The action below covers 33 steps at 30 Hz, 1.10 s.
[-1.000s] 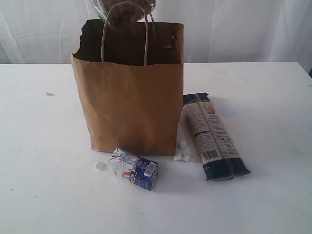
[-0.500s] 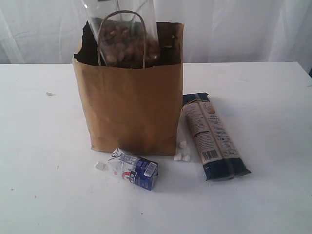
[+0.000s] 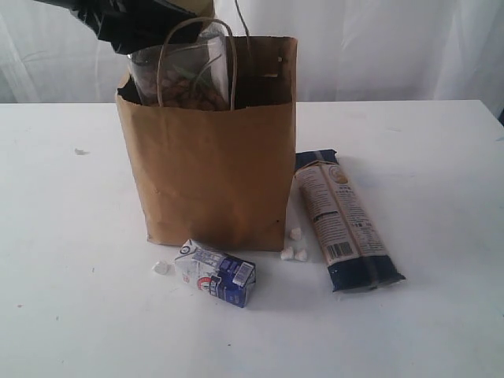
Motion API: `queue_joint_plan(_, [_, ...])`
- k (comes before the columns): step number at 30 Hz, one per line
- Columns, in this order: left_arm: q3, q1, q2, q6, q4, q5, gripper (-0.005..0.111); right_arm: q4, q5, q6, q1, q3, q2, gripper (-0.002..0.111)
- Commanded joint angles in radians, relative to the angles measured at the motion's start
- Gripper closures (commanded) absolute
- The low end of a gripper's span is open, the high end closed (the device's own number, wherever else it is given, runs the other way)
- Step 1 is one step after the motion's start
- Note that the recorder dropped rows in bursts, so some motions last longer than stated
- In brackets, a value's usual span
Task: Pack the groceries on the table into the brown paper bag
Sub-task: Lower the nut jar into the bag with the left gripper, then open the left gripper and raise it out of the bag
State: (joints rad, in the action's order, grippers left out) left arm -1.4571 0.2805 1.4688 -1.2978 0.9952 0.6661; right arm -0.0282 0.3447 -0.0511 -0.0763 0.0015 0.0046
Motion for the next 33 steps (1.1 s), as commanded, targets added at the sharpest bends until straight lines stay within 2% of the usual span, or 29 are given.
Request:
queue_joint_plan(1, [-0.003, 0.001, -0.012, -0.019, 0.043, -0.009, 0.107, -0.002, -0.002, 0.006, -0.005, -0.001, -0.005, 0.108])
queue_joint_plan(5, [-0.003, 0.001, -0.012, -0.019, 0.043, -0.009, 0.107, -0.002, -0.002, 0.006, -0.005, -0.001, -0.005, 0.108])
queue_joint_plan(8, [-0.003, 0.001, -0.012, -0.019, 0.043, -0.009, 0.098, -0.002, -0.002, 0.006, -0.005, -0.001, -0.005, 0.108])
queue_joint_plan(10, [-0.003, 0.001, -0.012, -0.019, 0.043, -0.009, 0.084, -0.002, -0.002, 0.006, -0.005, -0.001, -0.005, 0.108])
queue_joint_plan(15, [-0.003, 0.001, -0.012, -0.01, 0.043, -0.009, 0.039, -0.002, -0.002, 0.006, -0.005, -0.001, -0.005, 0.108])
queue_joint_plan(18, [-0.003, 0.001, -0.012, -0.003, 0.043, -0.007, 0.025, -0.002, -0.002, 0.006, -0.005, -0.001, -0.005, 0.108])
queue_joint_plan(21, [-0.003, 0.001, -0.012, -0.003, 0.043, -0.007, 0.021, -0.002, -0.002, 0.006, -0.005, -0.001, -0.005, 0.108])
queue_joint_plan(30, [-0.003, 0.001, -0.012, -0.005, 0.066, -0.014, 0.022, -0.002, -0.002, 0.006, -0.005, -0.001, -0.005, 0.108])
queue_joint_plan(33, [-0.003, 0.001, -0.012, 0.003, 0.134, -0.127, 0.022, -0.002, -0.002, 0.006, -0.005, -0.001, -0.005, 0.108])
